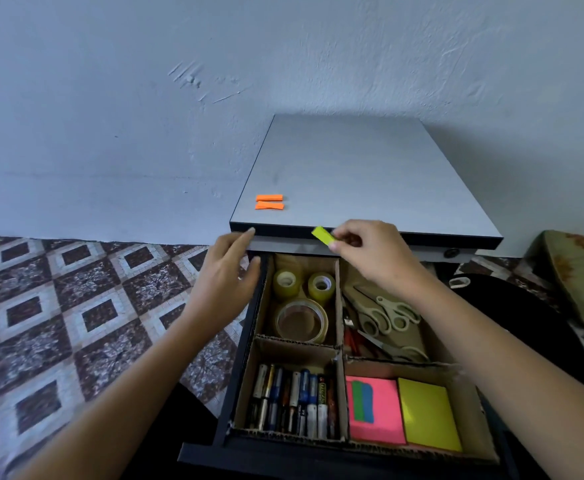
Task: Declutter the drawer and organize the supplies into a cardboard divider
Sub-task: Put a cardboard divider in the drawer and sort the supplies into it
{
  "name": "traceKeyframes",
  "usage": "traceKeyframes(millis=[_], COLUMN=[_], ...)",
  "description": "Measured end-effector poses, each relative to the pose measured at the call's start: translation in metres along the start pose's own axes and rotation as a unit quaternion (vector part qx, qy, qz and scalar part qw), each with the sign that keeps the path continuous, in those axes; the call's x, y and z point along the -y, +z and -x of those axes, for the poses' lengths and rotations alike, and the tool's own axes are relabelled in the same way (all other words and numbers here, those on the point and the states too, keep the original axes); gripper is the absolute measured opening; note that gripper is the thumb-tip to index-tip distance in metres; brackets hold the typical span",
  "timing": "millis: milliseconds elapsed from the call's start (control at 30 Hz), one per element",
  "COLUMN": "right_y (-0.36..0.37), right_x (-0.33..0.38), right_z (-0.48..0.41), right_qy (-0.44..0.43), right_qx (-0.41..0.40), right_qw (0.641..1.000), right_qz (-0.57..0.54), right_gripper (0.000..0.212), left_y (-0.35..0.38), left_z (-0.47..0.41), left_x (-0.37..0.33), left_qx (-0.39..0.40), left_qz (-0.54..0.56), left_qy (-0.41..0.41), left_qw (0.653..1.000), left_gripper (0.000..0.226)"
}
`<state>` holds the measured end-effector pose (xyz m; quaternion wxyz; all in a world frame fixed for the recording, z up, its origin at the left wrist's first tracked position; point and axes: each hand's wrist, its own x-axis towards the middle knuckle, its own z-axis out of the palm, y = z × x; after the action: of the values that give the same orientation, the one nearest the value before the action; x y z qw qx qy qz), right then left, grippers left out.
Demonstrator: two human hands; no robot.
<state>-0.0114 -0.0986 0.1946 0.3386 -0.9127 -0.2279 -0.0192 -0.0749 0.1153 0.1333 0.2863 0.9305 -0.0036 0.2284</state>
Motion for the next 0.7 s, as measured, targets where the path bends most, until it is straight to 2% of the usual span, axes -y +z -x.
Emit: traceKeyframes(millis=[267, 467, 700], right_y=[0.019, 0.042, 0.062], right_x=[-0.04, -0.062, -0.074], right_z=[0.092, 0.133, 0.15], right_qy=[0.111, 0.228, 0.301], right_qx=[0.006, 0.035, 0.046], right_qw=[0.993, 0.972, 0.952], right_qz=[-0.048, -0.048, 0.008], right_gripper=[0.014, 0.008, 0.012], left_y=[0.038, 0.052, 0.055], left_z=[0.061, 0.074, 0.077], left_x=[0.011, 0.006, 0.008], left_qx=[0.104, 0.134, 0.132], left_qz=[0.022, 0.019, 0.028], left_qy=[-0.173, -0.211, -0.215], left_qw=[0.979, 0.968, 0.967], left_gripper=[0.05, 0.057, 0.057])
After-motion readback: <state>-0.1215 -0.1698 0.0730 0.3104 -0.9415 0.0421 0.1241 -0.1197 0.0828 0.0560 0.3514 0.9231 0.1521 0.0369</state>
